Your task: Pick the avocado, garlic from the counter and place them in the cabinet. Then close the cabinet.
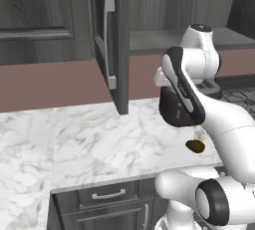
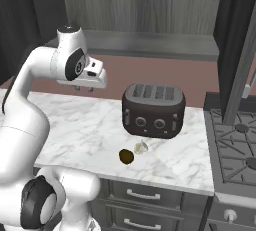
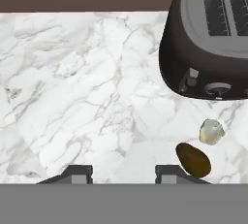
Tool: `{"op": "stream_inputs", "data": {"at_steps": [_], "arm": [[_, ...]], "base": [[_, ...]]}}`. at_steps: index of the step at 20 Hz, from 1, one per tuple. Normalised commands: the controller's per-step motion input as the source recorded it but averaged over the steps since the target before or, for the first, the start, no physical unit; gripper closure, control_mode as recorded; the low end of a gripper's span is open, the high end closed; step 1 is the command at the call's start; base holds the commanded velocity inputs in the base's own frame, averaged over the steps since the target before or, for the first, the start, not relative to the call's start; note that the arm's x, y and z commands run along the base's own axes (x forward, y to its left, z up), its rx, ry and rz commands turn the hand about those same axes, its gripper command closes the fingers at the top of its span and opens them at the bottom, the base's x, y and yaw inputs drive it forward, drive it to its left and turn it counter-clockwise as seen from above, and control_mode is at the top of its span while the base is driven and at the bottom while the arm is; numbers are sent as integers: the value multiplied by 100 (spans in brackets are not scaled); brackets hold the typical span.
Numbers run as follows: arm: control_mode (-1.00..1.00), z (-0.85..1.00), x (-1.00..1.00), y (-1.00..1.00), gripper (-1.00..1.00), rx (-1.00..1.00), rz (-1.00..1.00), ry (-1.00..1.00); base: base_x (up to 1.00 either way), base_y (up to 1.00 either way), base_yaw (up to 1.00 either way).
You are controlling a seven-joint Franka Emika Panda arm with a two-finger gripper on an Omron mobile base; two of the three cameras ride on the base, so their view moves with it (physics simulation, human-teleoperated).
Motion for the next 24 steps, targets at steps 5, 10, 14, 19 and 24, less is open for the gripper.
{"op": "stream_inputs", "data": {"at_steps": [5,10,14,19,24], "arm": [[-100,-19,-15,-7,-100,0,0,0],[-100,-42,-20,-17,-100,0,0,-4],[-100,-54,-7,-39,-100,0,0,0],[-100,-58,0,-66,-100,0,0,0],[-100,-63,0,-63,-100,0,0,0]], "base": [[0,0,0],[0,0,0],[0,0,0],[0,0,0],[0,0,0]]}}
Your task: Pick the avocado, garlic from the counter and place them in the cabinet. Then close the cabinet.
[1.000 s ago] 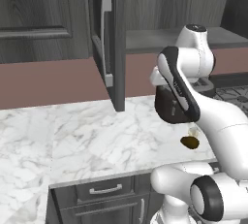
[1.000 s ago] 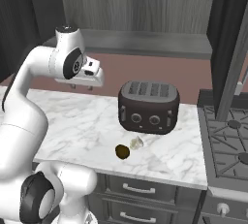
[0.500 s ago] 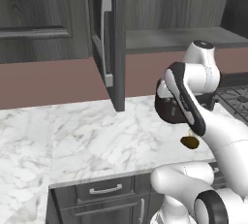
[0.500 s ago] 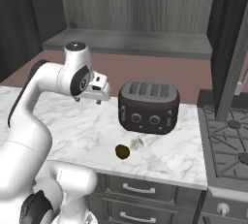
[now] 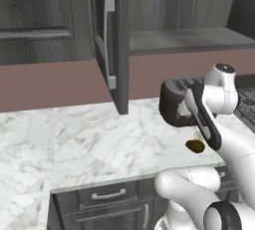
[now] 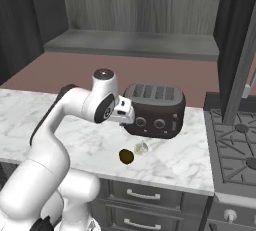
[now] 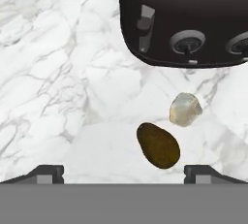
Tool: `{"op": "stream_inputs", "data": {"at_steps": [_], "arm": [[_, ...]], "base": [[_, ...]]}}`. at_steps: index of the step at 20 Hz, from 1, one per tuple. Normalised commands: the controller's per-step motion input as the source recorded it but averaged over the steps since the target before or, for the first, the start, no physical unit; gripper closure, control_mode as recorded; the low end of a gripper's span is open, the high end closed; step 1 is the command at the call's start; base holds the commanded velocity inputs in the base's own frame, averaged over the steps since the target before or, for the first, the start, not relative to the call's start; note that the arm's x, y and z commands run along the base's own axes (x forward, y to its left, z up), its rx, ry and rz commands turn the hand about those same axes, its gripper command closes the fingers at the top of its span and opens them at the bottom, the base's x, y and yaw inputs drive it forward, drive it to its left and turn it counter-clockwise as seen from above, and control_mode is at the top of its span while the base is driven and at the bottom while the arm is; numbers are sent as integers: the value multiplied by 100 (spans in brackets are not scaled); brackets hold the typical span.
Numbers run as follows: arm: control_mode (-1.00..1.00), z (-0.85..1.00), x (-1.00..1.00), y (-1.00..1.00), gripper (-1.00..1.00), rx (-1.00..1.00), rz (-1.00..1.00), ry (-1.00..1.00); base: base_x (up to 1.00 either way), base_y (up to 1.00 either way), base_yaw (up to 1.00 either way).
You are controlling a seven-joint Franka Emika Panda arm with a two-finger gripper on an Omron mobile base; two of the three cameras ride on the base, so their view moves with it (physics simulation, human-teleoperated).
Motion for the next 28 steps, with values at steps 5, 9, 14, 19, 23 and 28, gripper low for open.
{"op": "stream_inputs", "data": {"at_steps": [5,9,14,19,23,28], "arm": [[-100,-63,8,-34,-100,0,0,0],[-100,-61,18,-29,-100,0,0,0],[-100,-56,18,-27,-100,0,0,0],[-100,-49,4,-11,-100,0,0,4],[-100,-51,0,0,-100,0,1,7],[-100,-44,1,-3,-100,0,3,5]], "base": [[0,0,0],[0,0,0],[0,0,0],[0,0,0],[0,0,0],[0,0,0]]}}
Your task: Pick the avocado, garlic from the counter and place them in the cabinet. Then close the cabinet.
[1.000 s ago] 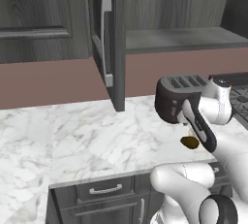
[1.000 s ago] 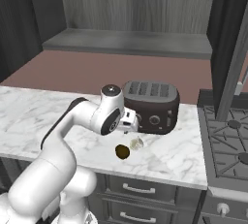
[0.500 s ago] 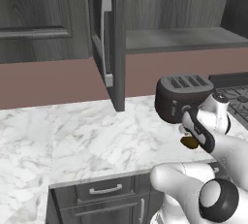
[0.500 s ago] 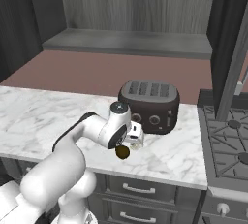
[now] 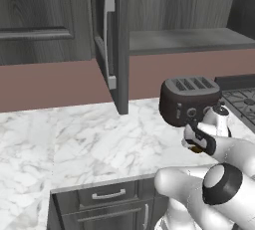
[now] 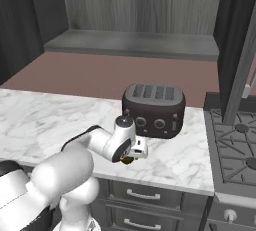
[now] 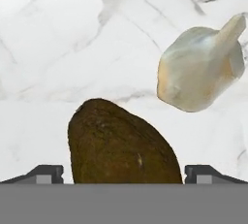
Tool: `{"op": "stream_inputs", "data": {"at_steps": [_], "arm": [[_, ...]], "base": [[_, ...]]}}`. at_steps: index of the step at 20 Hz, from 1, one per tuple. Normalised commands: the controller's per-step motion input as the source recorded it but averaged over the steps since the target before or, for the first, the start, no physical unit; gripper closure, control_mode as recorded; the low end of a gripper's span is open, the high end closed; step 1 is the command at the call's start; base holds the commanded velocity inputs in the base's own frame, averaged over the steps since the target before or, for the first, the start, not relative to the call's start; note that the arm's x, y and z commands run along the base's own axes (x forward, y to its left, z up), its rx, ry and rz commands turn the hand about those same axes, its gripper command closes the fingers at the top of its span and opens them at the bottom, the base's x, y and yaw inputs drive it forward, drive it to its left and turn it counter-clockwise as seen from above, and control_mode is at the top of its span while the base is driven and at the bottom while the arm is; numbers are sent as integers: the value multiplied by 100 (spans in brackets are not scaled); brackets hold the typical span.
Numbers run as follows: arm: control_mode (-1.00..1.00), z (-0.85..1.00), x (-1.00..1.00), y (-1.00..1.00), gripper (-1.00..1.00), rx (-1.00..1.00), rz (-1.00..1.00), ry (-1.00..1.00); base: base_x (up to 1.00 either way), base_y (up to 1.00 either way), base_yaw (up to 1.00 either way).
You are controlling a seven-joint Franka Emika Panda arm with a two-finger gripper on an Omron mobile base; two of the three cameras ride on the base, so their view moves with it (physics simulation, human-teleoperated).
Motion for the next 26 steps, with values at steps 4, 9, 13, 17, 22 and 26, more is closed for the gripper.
{"op": "stream_inputs", "data": {"at_steps": [4,9,13,17,22,26], "arm": [[-100,-49,4,-9,-100,0,3,5],[-100,-55,0,-7,100,0,4,5],[-100,-4,-61,-21,100,4,2,-10],[-100,100,-93,-4,100,5,4,-35],[-100,100,-41,6,100,0,2,-9],[-100,100,10,7,100,0,0,0]], "base": [[0,0,0],[0,0,0],[0,0,0],[0,0,0],[0,0,0],[0,0,0]]}}
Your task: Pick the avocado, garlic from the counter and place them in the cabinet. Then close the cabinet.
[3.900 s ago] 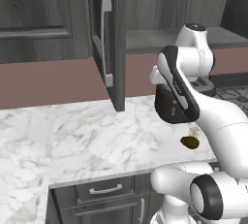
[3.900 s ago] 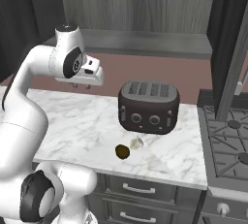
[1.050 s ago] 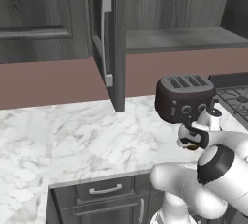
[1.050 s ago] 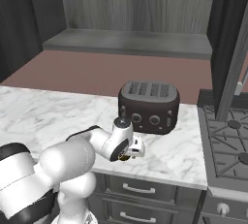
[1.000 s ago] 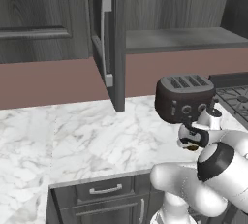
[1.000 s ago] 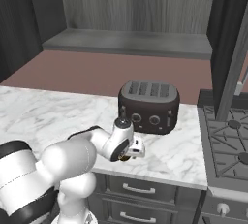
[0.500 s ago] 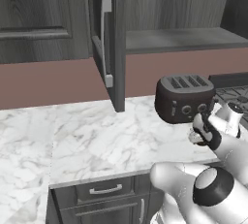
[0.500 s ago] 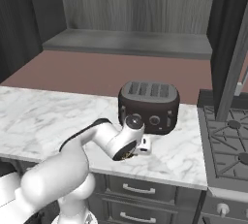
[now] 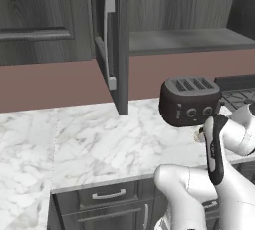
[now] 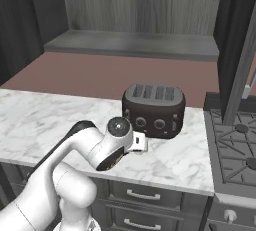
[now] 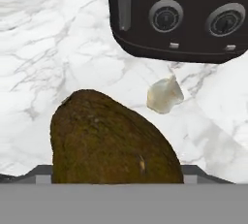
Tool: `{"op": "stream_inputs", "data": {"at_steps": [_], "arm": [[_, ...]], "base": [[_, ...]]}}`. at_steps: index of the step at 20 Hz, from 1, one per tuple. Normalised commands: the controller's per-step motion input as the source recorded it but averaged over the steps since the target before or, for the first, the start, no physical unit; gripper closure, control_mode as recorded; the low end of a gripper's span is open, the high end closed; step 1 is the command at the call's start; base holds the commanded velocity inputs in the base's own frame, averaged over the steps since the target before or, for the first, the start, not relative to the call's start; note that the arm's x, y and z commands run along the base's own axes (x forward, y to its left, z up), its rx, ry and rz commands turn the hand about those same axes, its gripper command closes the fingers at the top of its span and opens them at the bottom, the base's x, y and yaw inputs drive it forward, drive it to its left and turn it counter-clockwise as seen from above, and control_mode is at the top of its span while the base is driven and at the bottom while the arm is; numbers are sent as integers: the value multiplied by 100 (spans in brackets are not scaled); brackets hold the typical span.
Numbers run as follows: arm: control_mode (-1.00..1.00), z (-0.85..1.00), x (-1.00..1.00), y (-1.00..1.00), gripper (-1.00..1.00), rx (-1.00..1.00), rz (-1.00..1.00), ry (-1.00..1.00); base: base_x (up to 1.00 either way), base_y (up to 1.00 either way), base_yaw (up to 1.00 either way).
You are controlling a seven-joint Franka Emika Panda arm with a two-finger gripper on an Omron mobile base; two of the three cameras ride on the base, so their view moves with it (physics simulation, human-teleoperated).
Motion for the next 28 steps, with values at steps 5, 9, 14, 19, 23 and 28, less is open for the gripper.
{"op": "stream_inputs", "data": {"at_steps": [5,9,14,19,23,28], "arm": [[-100,100,58,4,100,0,-3,-17],[-100,100,60,0,100,0,-9,-36],[-100,100,64,0,100,0,-13,-35],[-100,100,37,0,100,1,-7,-3],[-100,100,2,0,100,2,-1,4],[-100,100,0,0,100,3,0,-1]], "base": [[0,0,0],[0,0,0],[0,0,0],[0,0,0],[0,0,0],[0,0,0]]}}
